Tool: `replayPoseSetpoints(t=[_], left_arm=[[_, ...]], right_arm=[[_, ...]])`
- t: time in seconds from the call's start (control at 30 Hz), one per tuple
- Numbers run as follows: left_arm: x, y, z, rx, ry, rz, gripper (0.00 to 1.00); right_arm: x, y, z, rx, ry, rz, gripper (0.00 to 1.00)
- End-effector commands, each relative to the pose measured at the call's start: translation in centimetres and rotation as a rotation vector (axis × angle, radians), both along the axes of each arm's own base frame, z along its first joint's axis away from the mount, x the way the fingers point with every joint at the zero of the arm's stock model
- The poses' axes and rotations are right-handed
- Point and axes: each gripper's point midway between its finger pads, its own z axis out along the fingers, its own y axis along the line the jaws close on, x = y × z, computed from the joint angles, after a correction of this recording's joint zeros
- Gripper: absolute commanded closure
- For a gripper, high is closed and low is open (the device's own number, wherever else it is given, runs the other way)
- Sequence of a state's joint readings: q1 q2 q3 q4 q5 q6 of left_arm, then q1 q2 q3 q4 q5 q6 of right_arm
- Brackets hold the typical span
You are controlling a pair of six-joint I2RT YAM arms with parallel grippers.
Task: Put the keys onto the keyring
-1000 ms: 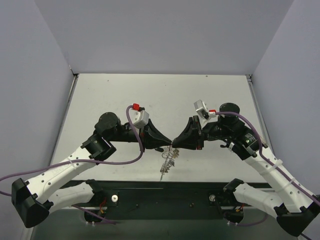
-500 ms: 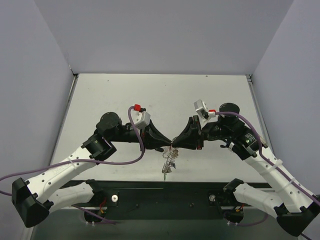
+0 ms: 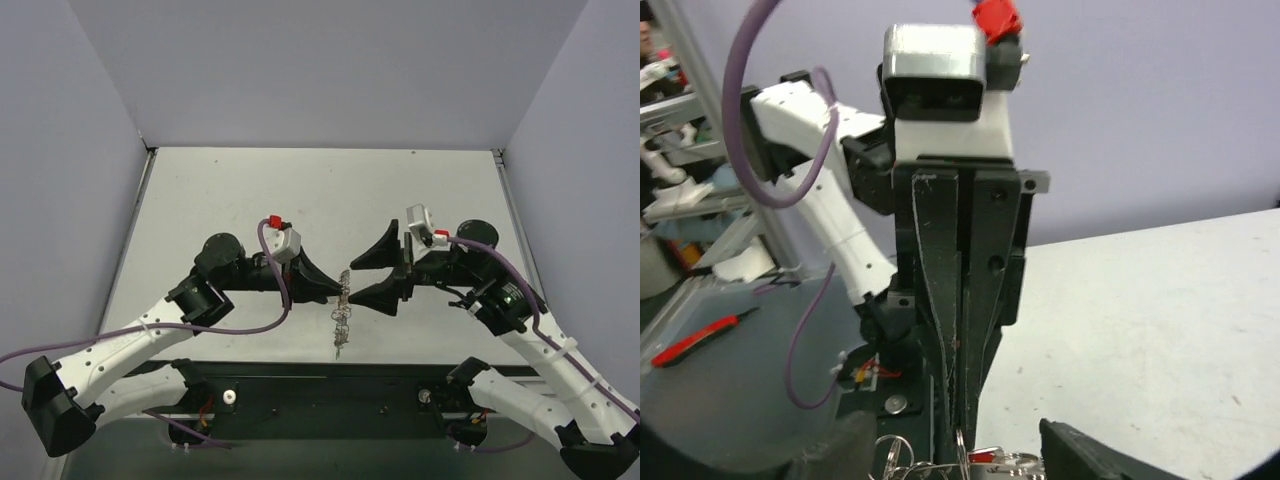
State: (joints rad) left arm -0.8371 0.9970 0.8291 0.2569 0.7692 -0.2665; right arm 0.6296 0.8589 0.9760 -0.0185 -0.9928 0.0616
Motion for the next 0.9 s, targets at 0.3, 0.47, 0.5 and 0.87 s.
replayPoseSetpoints(t=[0.3, 0.47, 0.5, 0.87], left_arm=[[-1.8, 2.9, 6.2, -0.43, -0.144, 0.039, 1.0], [-2.8, 3.4, 6.9, -0.492, -0.173, -0.001, 1.0], [-2.9, 3.4, 6.9, -0.493, -0.173, -0.008, 1.0], [-3.2, 3.4, 7.5, -0.508, -0.196, -0.024, 1.0]], right_arm=[[0.4, -1.5, 4.4, 0.176, -0.166, -0.125, 0.27], [0.1, -0.8, 4.5, 0.191, -0.143, -0.078, 0.32], [0.0, -0.5, 4.4, 0.193, -0.134, -0.065, 0.34], [-2.0, 0.6, 4.9, 0.213, -0.126, 0.07, 0.44]])
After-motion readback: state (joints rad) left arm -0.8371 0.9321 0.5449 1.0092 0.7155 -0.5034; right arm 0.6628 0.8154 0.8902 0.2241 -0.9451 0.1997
